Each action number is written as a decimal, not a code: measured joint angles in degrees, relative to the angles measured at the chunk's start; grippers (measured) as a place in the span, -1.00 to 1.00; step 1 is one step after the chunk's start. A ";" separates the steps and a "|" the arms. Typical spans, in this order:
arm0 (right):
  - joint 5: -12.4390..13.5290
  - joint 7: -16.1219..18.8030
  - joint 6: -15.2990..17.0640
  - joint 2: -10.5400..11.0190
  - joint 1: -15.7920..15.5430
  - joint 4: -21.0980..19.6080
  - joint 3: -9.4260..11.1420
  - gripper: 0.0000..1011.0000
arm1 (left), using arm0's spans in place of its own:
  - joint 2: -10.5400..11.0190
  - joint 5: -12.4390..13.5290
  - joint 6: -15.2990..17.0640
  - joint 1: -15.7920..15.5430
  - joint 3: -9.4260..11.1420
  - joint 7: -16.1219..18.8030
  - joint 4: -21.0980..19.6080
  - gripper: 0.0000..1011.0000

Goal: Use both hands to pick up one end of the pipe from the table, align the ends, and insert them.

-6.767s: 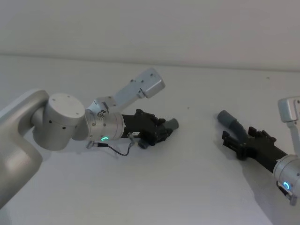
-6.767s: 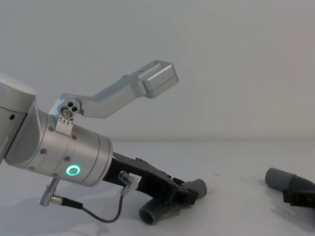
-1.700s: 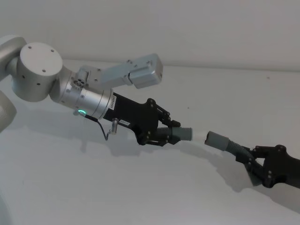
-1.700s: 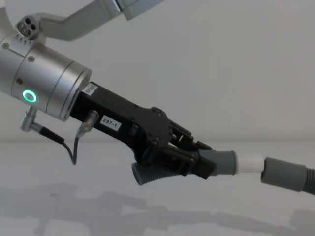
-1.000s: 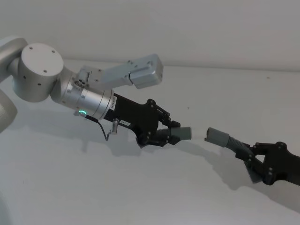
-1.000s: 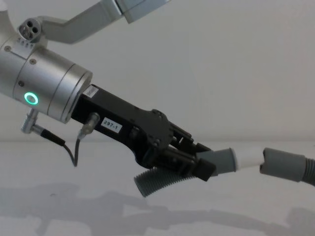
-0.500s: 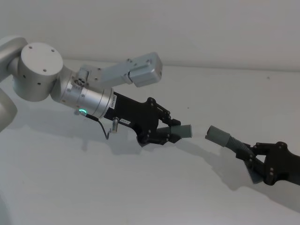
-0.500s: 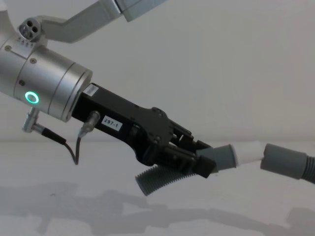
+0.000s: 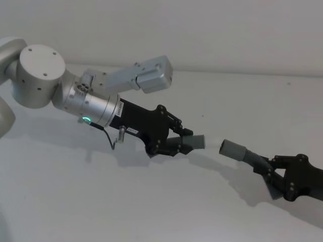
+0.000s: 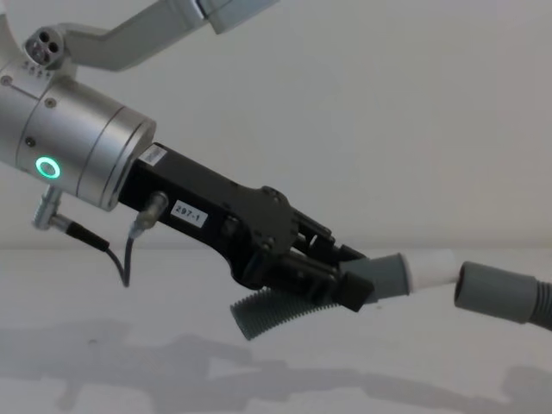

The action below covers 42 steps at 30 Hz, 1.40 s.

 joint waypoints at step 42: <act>1.32 2.64 -0.84 2.49 2.19 1.10 -3.12 -0.69 | 0.89 -1.20 -0.26 -2.42 2.92 -2.86 1.33 -0.30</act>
